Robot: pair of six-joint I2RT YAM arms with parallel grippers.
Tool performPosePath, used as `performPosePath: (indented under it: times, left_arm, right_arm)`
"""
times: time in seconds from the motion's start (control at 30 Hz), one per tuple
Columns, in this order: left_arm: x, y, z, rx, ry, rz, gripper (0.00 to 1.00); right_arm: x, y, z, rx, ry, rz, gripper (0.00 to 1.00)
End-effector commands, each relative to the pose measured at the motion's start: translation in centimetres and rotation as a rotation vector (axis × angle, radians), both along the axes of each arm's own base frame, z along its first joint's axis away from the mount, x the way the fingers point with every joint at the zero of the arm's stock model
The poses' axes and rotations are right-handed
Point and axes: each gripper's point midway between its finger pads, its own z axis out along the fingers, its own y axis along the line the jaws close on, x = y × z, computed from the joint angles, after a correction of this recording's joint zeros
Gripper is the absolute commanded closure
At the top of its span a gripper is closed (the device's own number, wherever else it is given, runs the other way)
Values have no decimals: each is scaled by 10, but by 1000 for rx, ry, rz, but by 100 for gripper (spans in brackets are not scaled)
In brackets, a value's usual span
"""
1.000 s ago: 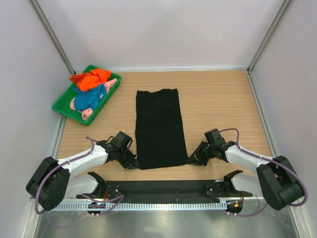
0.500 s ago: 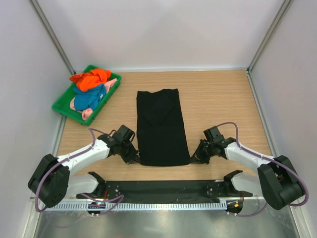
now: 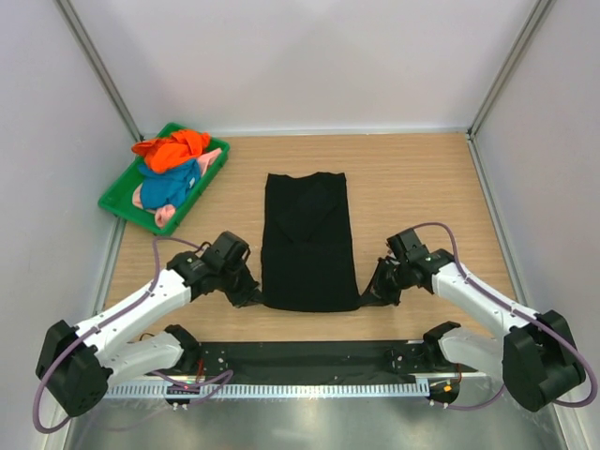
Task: Fold and stack the t-shirts
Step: Fold the tshirt
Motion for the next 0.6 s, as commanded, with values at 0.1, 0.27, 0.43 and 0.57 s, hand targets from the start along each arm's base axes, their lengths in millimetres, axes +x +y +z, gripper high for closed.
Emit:
performPosePath:
  times: [0.1, 0.27, 0.43, 0.57]
  left_arm:
    - [21, 5, 45, 69, -96, 1, 100]
    - [57, 9, 71, 124, -168, -24, 100]
    - [100, 13, 84, 110, -192, -13, 100]
    - [142, 7, 105, 75, -256, -24, 100]
  right_arm:
    - [26, 13, 57, 36, -91, 34, 99]
    - [55, 19, 75, 1, -126, 56, 98]
    - [96, 24, 98, -12, -185, 53, 99]
    - [124, 21, 108, -33, -215, 70, 99]
